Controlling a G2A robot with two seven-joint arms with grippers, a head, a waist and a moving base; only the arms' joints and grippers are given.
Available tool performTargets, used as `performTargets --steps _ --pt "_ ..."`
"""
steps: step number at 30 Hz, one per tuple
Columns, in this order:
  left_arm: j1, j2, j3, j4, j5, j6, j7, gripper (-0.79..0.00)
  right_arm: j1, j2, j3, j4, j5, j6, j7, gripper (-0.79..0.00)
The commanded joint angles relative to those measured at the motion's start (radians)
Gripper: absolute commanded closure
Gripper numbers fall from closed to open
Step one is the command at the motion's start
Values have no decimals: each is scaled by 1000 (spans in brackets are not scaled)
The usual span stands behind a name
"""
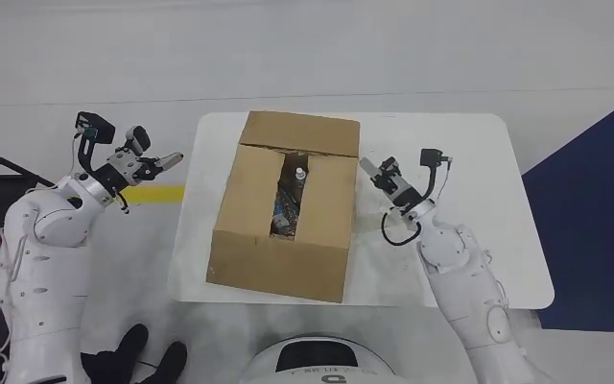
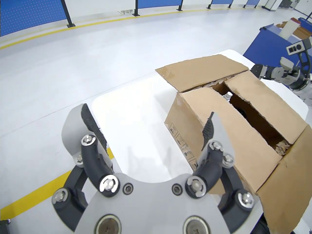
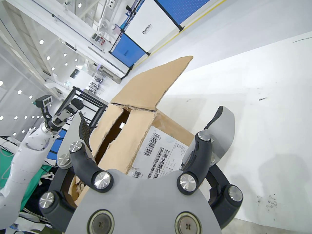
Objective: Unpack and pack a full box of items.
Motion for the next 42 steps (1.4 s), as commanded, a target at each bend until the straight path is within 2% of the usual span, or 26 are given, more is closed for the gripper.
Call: performTargets --steps 1,4,6,7,8,13,16,20,25,31,35,39,42 --pt "0 0 0 0 0 0 0 -785 0 0 0 1 8 -2 0 -785" --pt "0 0 0 0 0 0 0 -785 0 0 0 1 8 -2 0 -785" --pt "0 0 0 0 0 0 0 -785 5 -5 25 17 109 -41 -83 -785" --pt "0 0 0 0 0 0 0 -785 22 -8 29 78 183 -97 -101 -785" --pt "0 0 0 0 0 0 0 -785 56 -10 36 162 231 -98 -115 -785" --pt "0 0 0 0 0 0 0 -785 219 -34 -44 401 291 -164 -113 -785" --pt "0 0 0 0 0 0 0 -785 294 -48 -97 489 282 -123 -83 -785" --pt "0 0 0 0 0 0 0 -785 345 -66 -147 541 351 -213 -35 -785" --pt "0 0 0 0 0 0 0 -785 363 -75 -156 574 544 -397 88 -785" --pt "0 0 0 0 0 0 0 -785 344 -64 -150 540 811 -563 339 -785" --pt "0 0 0 0 0 0 0 -785 329 -52 -152 507 926 -577 488 -785" --pt "0 0 0 0 0 0 0 -785 328 -40 -154 495 940 -534 586 -785" --pt "0 0 0 0 0 0 0 -785 319 -32 -147 483 908 -529 608 -785"
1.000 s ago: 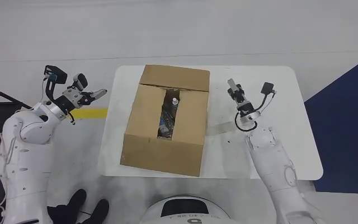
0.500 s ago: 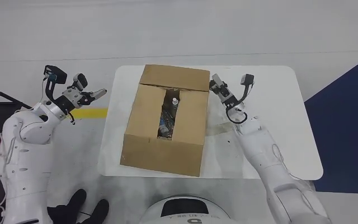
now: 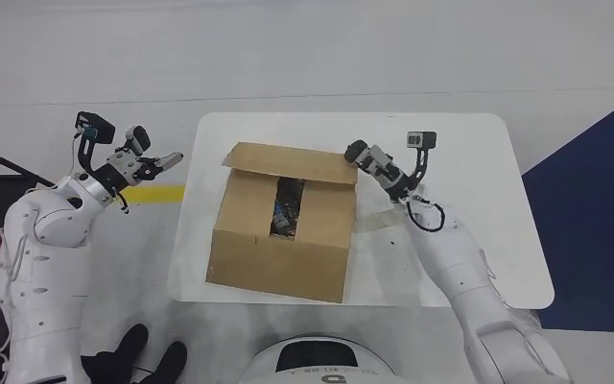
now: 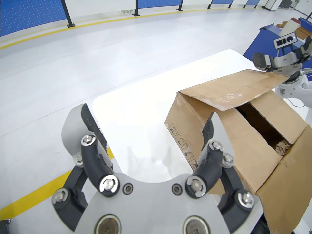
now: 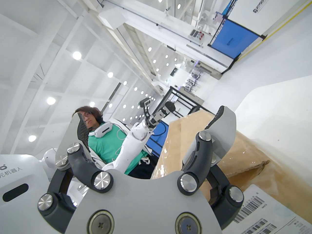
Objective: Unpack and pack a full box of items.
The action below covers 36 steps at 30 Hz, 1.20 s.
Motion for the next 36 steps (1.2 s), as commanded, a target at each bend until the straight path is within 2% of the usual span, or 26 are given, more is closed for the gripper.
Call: performTargets --steps 1,7,12,14,17,18,22,26,30,32,36 --pt "0 0 0 0 0 0 0 -785 -11 3 -1 -23 -35 -3 6 -785" --pt "0 0 0 0 0 0 0 -785 -81 16 -6 -152 -192 1 -3 -785" --pt "2 0 3 -2 3 -1 -1 -785 -142 29 12 -266 -299 42 -33 -785" --pt "11 5 8 -26 69 -34 -4 -785 -161 32 17 -296 -319 61 -59 -785" --pt "34 14 9 -41 205 -174 71 -785 -178 34 18 -320 -342 81 -88 -785" --pt "47 16 25 -53 226 -175 106 -785 -181 35 17 -321 -347 92 -100 -785" --pt "109 47 98 -128 331 -175 219 -785 -180 36 12 -328 -361 105 -121 -785" --pt "158 105 187 -163 437 -175 375 -785 -176 38 3 -327 -373 112 -131 -785" --pt "155 165 237 -143 560 -175 528 -785 -173 39 -5 -327 -379 116 -146 -785" --pt "122 174 204 -76 521 -175 610 -785 -174 39 -7 -329 -383 120 -164 -785" --pt "122 174 204 -76 521 -175 610 -785 -174 39 -9 -330 -388 126 -178 -785"
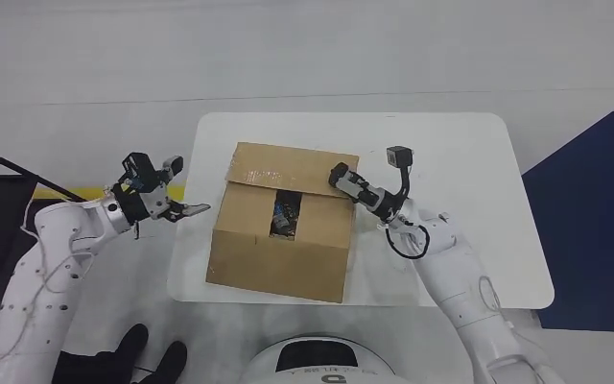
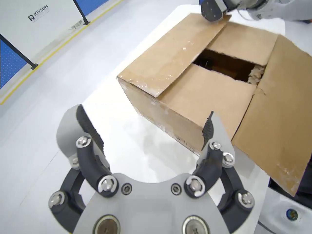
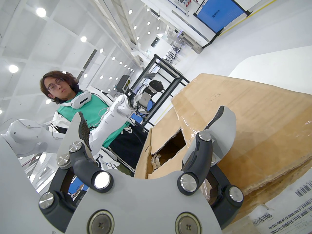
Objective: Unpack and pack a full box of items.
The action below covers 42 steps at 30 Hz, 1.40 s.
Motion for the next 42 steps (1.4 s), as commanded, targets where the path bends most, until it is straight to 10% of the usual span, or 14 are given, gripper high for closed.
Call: performTargets --steps 1,15,31,42 --pt "1 0 1 -3 4 0 -6 -785 0 0 0 0 0 0 1 -785" --pt "56 12 11 8 103 0 68 -785 0 0 0 0 0 0 1 -785" --pt "24 150 185 97 363 0 485 -785 0 0 0 0 0 0 1 -785" --pt "-51 180 283 89 440 0 437 -785 0 0 0 0 0 0 1 -785"
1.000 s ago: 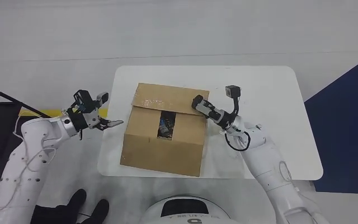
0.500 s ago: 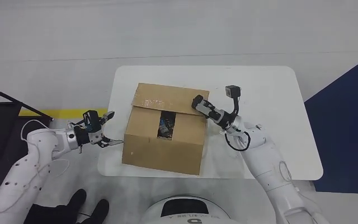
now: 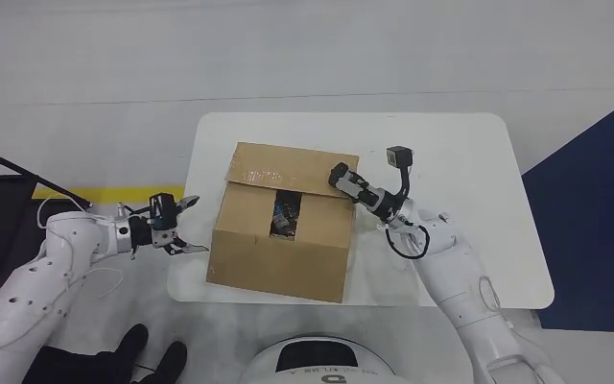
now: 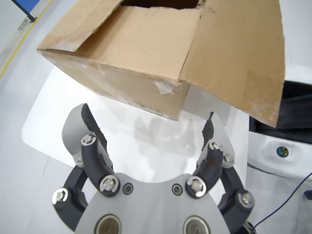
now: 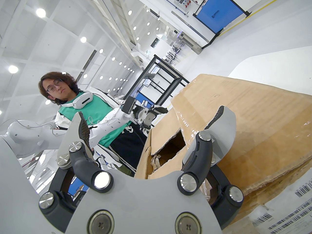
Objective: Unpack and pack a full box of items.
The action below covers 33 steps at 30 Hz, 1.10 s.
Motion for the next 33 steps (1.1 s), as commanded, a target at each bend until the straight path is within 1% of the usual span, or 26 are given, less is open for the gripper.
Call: performTargets --steps 1,4,7,10,14,17,24,31,33 --pt "-4 -3 14 -9 -10 0 3 -785 0 0 0 0 0 0 0 -785" --pt "-10 -5 29 -22 -31 0 34 -785 0 0 0 0 0 0 0 -785" --pt "-12 -5 36 -41 -35 4 96 -785 0 0 0 0 0 0 0 -785" --pt "-7 -5 27 -30 -52 40 158 -785 0 0 0 0 0 0 0 -785" --pt "-2 -7 18 -29 -78 86 170 -785 0 0 0 0 0 0 0 -785" --pt "-4 -16 23 -25 -146 104 121 -785 0 0 0 0 0 0 0 -785" --pt "-44 -45 61 -17 -372 121 -79 -785 0 0 0 0 0 0 0 -785" --pt "-78 -62 88 -9 -477 126 -215 -785 0 0 0 0 0 0 0 -785" --pt "-89 -66 96 -12 -482 116 -244 -785 2 4 19 -29 -37 21 -24 -785"
